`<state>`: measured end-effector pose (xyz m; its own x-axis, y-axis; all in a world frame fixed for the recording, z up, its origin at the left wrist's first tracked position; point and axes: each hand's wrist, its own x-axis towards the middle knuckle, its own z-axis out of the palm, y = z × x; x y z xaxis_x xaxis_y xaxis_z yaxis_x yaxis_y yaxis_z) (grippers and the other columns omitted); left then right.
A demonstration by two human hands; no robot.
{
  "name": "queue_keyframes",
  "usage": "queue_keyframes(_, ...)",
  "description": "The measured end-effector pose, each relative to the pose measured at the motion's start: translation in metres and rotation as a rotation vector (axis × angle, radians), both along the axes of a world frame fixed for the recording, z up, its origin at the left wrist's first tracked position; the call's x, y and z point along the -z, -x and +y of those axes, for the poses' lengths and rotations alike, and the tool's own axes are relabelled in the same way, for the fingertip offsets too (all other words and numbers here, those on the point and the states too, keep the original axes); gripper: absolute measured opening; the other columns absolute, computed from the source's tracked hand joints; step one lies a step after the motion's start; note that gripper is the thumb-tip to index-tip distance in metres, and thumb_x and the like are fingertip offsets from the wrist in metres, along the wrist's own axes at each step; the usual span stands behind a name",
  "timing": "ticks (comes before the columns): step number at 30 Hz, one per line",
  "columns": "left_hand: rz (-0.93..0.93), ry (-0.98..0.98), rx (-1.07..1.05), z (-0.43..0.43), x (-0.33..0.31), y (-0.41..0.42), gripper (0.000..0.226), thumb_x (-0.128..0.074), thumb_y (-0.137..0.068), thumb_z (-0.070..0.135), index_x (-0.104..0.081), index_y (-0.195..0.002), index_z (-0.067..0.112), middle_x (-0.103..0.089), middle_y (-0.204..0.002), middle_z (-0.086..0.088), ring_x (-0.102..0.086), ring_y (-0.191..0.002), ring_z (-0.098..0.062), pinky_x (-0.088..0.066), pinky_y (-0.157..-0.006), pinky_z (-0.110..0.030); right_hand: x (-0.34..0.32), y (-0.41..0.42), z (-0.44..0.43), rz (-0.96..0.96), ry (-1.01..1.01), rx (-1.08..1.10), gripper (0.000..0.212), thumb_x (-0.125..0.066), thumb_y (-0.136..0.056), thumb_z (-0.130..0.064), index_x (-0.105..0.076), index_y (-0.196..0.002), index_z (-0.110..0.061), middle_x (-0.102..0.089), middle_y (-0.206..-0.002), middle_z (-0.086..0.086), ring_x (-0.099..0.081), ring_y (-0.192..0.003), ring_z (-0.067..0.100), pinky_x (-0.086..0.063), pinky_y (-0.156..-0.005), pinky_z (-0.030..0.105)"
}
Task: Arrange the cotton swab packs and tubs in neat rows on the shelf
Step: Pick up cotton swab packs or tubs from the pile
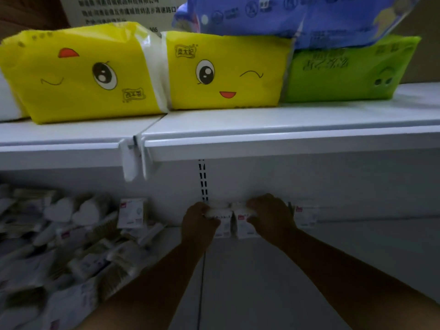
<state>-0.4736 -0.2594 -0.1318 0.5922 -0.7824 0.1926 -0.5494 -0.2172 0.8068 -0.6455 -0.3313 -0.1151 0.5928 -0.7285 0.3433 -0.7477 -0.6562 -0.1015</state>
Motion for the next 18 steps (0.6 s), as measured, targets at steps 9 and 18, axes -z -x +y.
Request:
queue_keyframes(9, 0.037, -0.043, 0.005, 0.007, 0.001, 0.001, 0.061, -0.075, -0.071, 0.011, -0.046, -0.124, 0.015, -0.048, -0.125, -0.006, -0.053, -0.110, -0.023, -0.047, -0.097, -0.037, 0.006, 0.000, 0.007, 0.026, 0.184, -0.036, 0.044, -0.059, -0.071, -0.048, -0.069, -0.097, -0.014, -0.066, -0.093, 0.008, -0.063, -0.083, 0.028, -0.050, -0.070, 0.035)
queue_keyframes(18, -0.211, -0.036, 0.071, 0.072, -0.060, -0.070, 0.025, -0.066, -0.076, 0.014, -0.065, -0.101, 0.018, -0.058, -0.105, 0.002, -0.054, -0.097, -0.012, -0.043, -0.087, -0.021, -0.041, -0.070, 0.046, -0.183, 0.265, -0.368, 0.032, -0.057, -0.075, -0.028, -0.066, -0.098, -0.009, -0.065, -0.088, 0.006, -0.060, -0.078, 0.024, -0.051, -0.065, 0.028)
